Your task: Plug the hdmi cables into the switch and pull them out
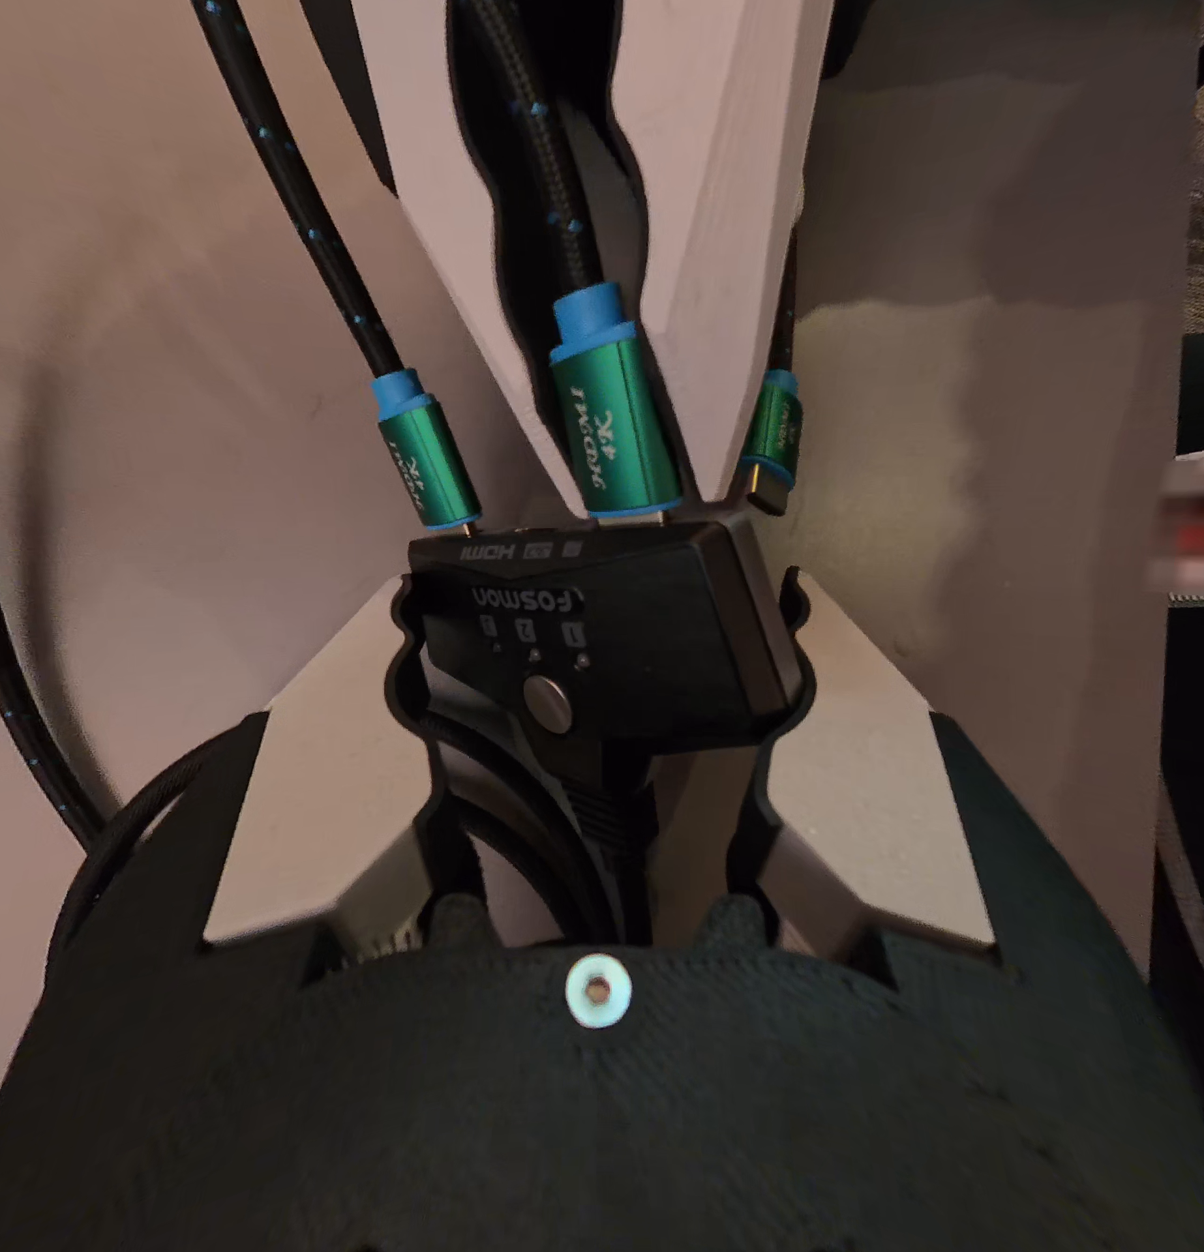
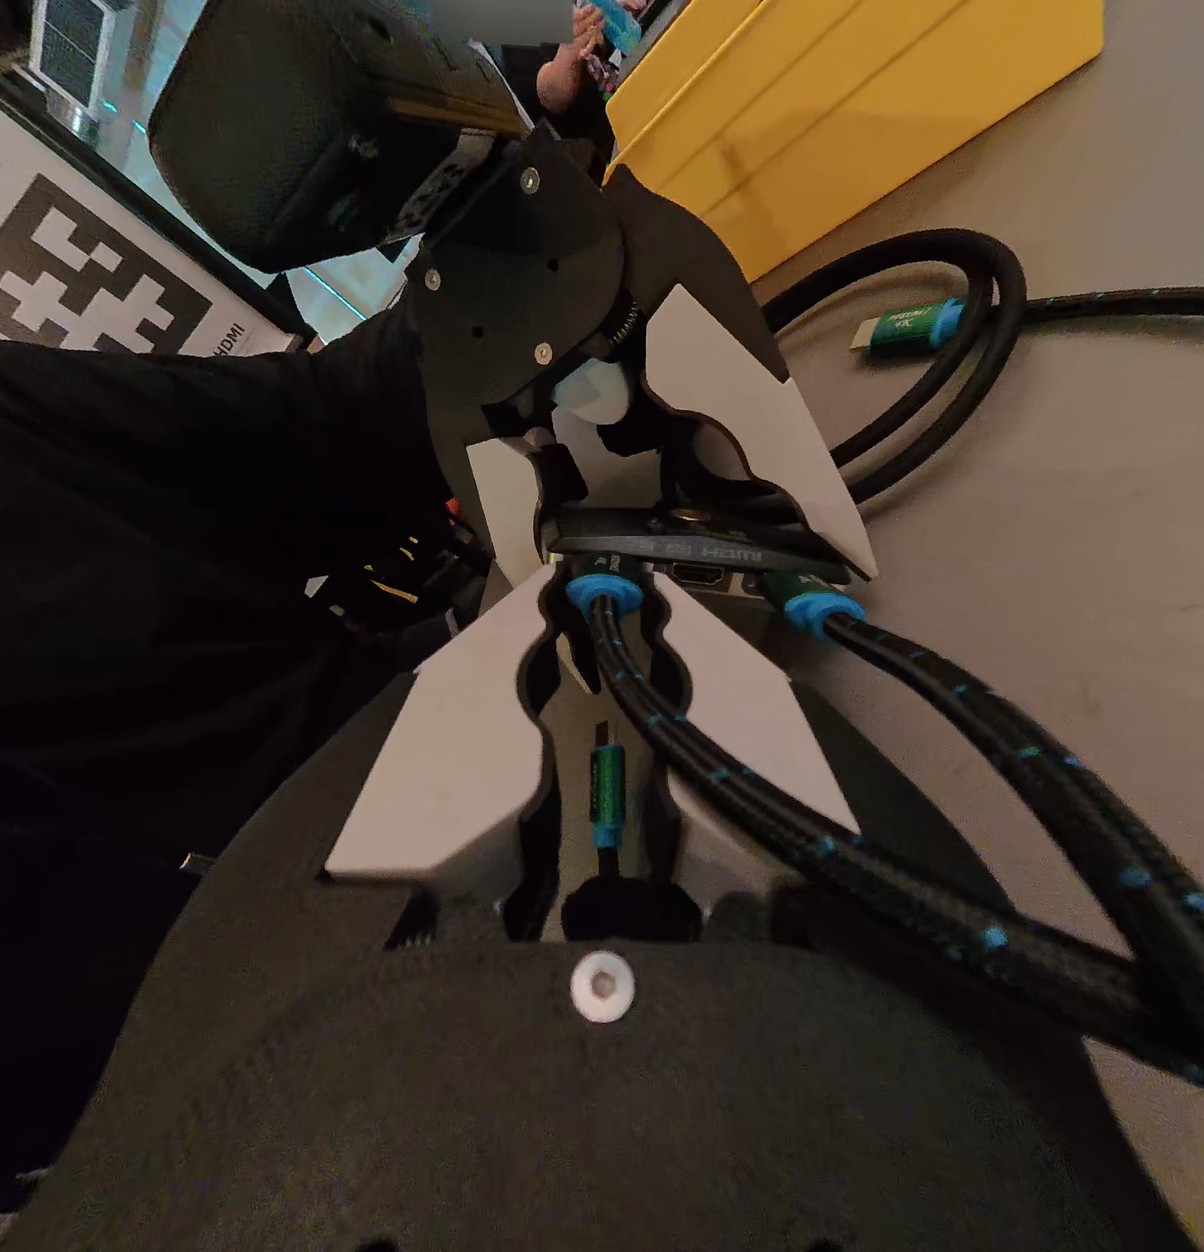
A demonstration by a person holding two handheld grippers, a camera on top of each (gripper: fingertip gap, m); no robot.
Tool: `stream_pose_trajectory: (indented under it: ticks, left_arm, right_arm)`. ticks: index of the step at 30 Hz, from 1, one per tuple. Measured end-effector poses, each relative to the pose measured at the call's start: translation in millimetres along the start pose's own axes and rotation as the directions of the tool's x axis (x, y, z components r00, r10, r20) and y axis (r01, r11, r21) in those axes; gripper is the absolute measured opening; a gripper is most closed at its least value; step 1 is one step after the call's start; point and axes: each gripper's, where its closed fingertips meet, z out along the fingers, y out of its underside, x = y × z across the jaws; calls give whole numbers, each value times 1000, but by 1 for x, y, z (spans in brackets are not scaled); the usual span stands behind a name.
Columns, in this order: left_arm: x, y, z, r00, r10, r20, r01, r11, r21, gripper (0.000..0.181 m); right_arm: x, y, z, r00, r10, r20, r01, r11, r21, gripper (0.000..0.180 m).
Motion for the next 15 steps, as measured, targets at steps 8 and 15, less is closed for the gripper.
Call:
stream_pose_trajectory:
  ticks: [8,15]
  left_arm:
    - [-1,-4,0,999,-49,-24,50,998,40,102]
    - [-1,-6,2,999,-37,10,36,996,85,102]
  right_arm:
    - [3,-5,-3,1000,18,-14,-17,998,63,18]
    - [2,-2,-3,998,11,-65,-5,995,104,18]
